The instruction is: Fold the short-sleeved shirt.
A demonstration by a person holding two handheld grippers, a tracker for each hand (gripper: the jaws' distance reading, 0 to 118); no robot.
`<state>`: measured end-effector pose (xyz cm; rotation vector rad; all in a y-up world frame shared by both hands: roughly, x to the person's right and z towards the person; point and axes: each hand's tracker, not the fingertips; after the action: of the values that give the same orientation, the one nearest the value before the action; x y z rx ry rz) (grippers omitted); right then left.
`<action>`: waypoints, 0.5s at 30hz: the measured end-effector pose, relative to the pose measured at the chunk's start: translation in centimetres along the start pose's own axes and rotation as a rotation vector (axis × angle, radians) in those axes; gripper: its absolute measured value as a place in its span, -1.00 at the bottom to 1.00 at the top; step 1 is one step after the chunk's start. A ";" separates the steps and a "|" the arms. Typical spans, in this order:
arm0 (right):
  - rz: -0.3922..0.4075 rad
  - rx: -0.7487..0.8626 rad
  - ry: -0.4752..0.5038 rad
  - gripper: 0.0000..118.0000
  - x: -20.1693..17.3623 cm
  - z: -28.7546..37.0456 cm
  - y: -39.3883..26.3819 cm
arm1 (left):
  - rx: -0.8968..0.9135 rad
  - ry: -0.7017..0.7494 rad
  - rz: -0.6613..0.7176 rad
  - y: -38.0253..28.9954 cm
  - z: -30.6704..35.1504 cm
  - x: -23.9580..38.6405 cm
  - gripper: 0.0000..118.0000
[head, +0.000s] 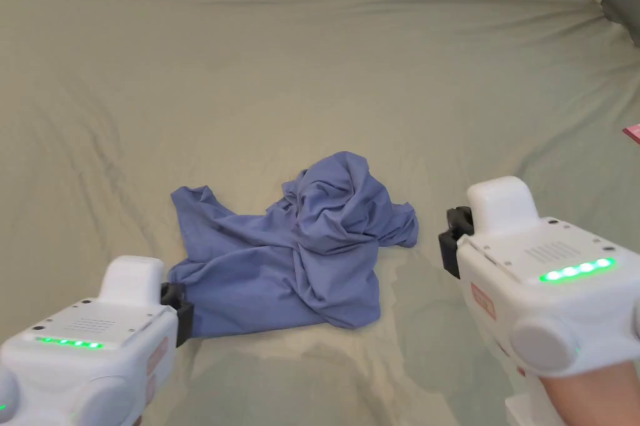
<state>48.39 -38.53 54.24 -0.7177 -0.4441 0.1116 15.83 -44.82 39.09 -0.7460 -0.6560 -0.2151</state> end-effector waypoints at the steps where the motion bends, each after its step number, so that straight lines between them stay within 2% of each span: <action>1: -0.014 -0.028 0.027 -0.30 0.3 -2.1 0.3 | 0.015 -0.012 0.014 0.2 0.8 -0.3 -0.90; 2: -0.027 -0.079 0.053 0.27 0.6 -4.4 0.5 | 0.024 -0.022 0.028 0.5 1.3 -0.7 -0.90; 3: -0.038 -0.134 0.083 0.64 0.9 -6.7 0.6 | 0.012 -0.027 0.024 0.5 1.9 -0.9 -0.90; 4: -0.058 -0.164 0.096 0.75 1.0 -9.1 0.6 | 0.016 -0.032 0.026 0.4 2.3 -1.0 -0.90; 8: -0.069 -0.294 0.093 0.75 0.6 -16.9 0.3 | 0.048 -0.052 0.045 -0.2 3.3 -0.9 -0.90; 10: -0.086 -0.282 0.129 0.75 0.3 -19.1 0.3 | 0.040 -0.043 0.031 -0.4 3.1 -0.5 -0.90; 13: -0.029 -0.322 0.136 0.75 -0.8 -21.1 0.1 | 0.015 -0.023 -0.004 -1.0 2.4 -0.4 -0.90; 14: -0.040 -0.306 0.140 0.69 -0.7 -20.8 0.0 | 0.003 -0.024 -0.001 -0.9 1.9 -0.5 -0.90; 15: -0.049 -0.288 0.140 0.45 -0.6 -20.4 0.1 | -0.003 -0.028 0.014 -1.0 1.7 -0.8 -0.90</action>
<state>56.65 -51.02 40.40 -0.9899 -0.3461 -0.0504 13.99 -44.42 40.08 -0.7575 -0.6775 -0.1934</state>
